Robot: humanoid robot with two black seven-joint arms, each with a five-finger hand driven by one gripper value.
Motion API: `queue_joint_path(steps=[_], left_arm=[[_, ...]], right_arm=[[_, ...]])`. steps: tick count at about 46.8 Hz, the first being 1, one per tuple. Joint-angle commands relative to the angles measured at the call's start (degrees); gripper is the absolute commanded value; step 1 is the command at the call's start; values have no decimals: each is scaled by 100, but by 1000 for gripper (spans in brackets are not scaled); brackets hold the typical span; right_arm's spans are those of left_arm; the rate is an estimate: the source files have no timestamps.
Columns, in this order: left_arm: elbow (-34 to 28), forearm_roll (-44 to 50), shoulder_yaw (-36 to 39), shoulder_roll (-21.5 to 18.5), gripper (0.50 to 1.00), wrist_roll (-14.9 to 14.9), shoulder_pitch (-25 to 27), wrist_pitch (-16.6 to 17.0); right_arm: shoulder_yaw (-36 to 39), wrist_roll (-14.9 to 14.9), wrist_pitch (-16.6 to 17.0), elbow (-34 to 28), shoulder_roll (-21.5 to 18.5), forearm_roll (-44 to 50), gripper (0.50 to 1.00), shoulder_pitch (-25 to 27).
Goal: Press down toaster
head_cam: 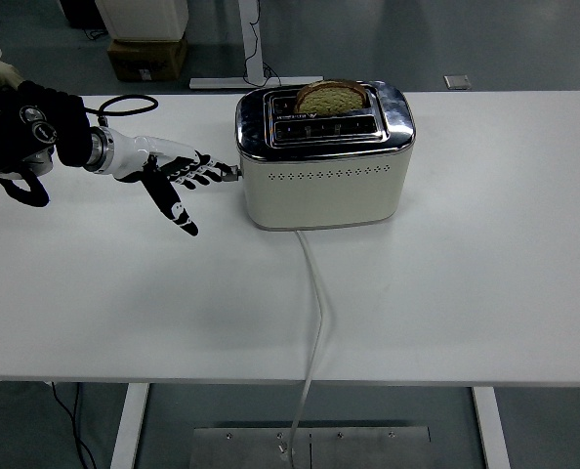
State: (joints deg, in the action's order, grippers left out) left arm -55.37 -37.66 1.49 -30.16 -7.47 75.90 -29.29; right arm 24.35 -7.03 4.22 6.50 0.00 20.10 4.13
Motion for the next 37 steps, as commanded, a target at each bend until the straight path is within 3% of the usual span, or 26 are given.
queue_joint_path(steps=[1, 37], left_arm=[[17, 4, 1, 46, 1000, 0, -14, 55], [17, 4, -8, 90, 1000, 18, -374, 240]], right_arm=[[0, 0, 8, 0, 0, 2, 1000, 9], [0, 0, 0, 0, 0, 2, 1000, 9]])
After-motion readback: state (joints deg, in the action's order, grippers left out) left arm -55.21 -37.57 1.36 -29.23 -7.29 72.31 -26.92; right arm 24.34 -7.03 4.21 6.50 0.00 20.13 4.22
